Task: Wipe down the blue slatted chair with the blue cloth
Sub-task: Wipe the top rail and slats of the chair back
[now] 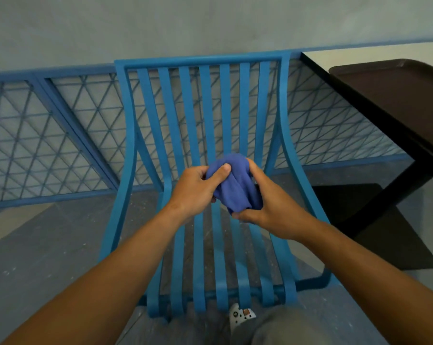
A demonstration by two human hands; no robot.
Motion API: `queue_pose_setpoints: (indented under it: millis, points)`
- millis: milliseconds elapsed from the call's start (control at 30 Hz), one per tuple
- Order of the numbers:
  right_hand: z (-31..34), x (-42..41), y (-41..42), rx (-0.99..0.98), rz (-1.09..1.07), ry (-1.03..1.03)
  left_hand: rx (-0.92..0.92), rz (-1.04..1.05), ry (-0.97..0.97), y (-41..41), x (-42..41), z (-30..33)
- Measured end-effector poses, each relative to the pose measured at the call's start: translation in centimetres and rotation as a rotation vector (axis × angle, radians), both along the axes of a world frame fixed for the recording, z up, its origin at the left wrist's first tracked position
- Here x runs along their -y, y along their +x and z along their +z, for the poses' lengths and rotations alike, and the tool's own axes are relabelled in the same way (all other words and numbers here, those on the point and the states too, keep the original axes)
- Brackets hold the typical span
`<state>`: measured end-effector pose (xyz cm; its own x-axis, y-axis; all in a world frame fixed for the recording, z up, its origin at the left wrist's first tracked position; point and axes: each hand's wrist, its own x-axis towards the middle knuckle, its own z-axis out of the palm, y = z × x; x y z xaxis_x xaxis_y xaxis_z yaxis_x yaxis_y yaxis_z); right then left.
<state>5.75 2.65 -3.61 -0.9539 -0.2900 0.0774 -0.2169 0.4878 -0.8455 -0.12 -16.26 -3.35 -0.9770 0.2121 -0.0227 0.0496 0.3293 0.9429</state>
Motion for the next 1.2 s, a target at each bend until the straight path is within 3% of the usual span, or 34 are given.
queue_pose_setpoints:
  millis: [100,300,367,467,633,733,933,1200]
  points:
    - [1.5,-1.0,1.1,-0.096,-0.042,-0.029,0.154,-0.057,0.037,1.4,-0.7,0.7]
    - [2.6,-3.7,2.6,0.017,-0.047,0.039,0.381,-0.27,0.034,3.5,-1.9,1.6]
    - [3.5,-4.7,2.9,0.03,-0.07,0.05,0.423,-0.31,-0.048,4.0,-2.5,2.4]
    - [5.1,-6.5,3.1,0.093,-0.125,0.095,0.322,-0.274,-0.166,4.4,-3.9,3.7]
    - [8.8,-10.0,3.2,0.037,-0.261,0.281,0.175,-0.317,0.026,4.7,-7.5,6.6]
    - [10.9,-12.3,3.6,-0.01,-0.269,0.28,0.079,-0.297,0.086,4.6,-10.4,7.7]
    - [13.2,-18.5,4.7,0.004,-0.236,0.289,0.06,-0.291,0.171,3.9,-17.2,8.6]
    - [15.6,-26.9,4.5,-0.218,-0.576,0.276,0.04,-0.274,0.296,2.7,-26.6,11.1]
